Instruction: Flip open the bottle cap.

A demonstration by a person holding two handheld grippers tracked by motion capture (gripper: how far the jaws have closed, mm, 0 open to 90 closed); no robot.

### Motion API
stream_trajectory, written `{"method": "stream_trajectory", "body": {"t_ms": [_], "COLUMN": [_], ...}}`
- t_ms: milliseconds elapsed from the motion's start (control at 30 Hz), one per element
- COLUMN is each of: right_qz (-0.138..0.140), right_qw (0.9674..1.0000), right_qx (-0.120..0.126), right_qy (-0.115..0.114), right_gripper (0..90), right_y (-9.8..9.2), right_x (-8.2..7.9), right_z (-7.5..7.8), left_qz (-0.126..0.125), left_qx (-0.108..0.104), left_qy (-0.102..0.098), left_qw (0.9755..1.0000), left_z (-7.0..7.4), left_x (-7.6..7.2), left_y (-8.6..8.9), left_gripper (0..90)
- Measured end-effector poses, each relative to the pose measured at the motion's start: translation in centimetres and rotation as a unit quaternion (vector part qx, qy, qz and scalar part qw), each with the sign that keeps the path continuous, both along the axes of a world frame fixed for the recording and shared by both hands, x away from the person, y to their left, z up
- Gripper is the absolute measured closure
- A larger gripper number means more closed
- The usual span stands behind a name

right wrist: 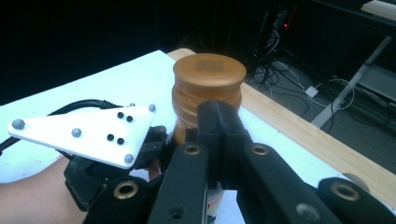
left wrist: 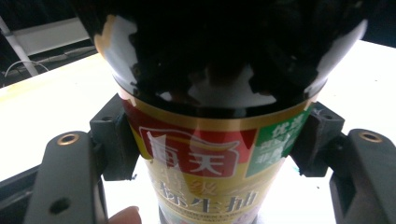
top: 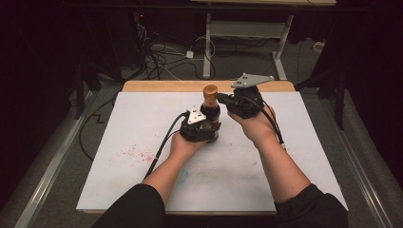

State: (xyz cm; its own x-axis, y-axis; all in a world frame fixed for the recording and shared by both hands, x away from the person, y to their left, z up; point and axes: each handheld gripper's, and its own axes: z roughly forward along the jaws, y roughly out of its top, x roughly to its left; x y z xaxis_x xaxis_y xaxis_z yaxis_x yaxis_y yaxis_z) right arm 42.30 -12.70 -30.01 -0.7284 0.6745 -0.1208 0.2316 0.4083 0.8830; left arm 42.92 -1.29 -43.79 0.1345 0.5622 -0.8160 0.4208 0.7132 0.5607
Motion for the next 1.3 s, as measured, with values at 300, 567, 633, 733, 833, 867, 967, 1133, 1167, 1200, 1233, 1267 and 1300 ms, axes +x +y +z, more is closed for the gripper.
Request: {"method": "stream_trajectory", "body": {"t_ms": [300,567,633,733,833,867,967,1133,1167,1200,1233,1267,1300], "right_qz": [-0.005,-0.008,-0.008,-0.008,-0.008,-0.008,-0.008,-0.009,-0.009,-0.009,-0.01,-0.01,-0.01], "right_qw": [0.9999,0.9997,0.9997,0.9996,0.9995,0.9995,0.9995,0.9994,0.9993,0.9993,0.9993,0.9993,0.9993], "right_qx": [0.011,0.019,0.021,0.022,0.023,0.023,0.023,0.027,0.027,0.027,0.028,0.028,0.028], "right_qy": [-0.007,-0.012,-0.014,-0.016,-0.018,-0.018,-0.019,-0.022,-0.022,-0.023,-0.023,-0.023,-0.023], "right_gripper": [90.0,90.0,90.0,90.0,90.0,90.0,90.0,90.0,90.0,90.0,90.0,90.0,90.0], "right_y": [0.12,0.26,0.29,0.34,0.39,0.4,0.46,0.48,0.49,0.5,0.53,0.56,0.61], "right_x": [-0.05,-0.06,-0.05,-0.03,-0.01,-0.01,0.02,0.06,0.07,0.09,0.1,0.12,0.14], "right_z": [0.09,0.16,0.17,0.25,0.35,0.39,0.5,0.61,0.62,0.64,0.66,0.67,0.68], "left_qz": [0.006,0.003,0.002,0.002,0.002,0.002,0.003,-0.001,-0.001,-0.001,0.001,0.0,0.0], "left_qx": [-0.014,-0.005,-0.005,-0.005,-0.005,-0.005,-0.006,-0.001,-0.001,-0.001,-0.005,-0.003,-0.002], "left_qy": [0.011,0.002,0.002,0.002,0.002,0.002,0.003,-0.005,-0.004,-0.005,-0.001,-0.003,-0.003], "left_qw": [0.9998,1.0,1.0,1.0,1.0,1.0,1.0,1.0,1.0,1.0,1.0,1.0,1.0], "left_z": [0.1,0.0,0.0,0.0,-0.01,-0.01,0.0,-0.1,-0.09,-0.1,-0.06,-0.08,-0.09], "left_x": [-0.08,0.01,0.02,0.02,0.03,0.03,0.03,0.06,0.05,0.04,0.0,0.02,0.03], "left_y": [-0.14,0.01,0.03,0.04,0.04,0.03,0.03,0.09,0.08,0.08,0.02,0.06,0.1], "left_gripper": [28.7,28.6,28.7,28.7,28.7,28.7,28.7,28.7,28.7,28.7,28.7,28.7,28.7]}}
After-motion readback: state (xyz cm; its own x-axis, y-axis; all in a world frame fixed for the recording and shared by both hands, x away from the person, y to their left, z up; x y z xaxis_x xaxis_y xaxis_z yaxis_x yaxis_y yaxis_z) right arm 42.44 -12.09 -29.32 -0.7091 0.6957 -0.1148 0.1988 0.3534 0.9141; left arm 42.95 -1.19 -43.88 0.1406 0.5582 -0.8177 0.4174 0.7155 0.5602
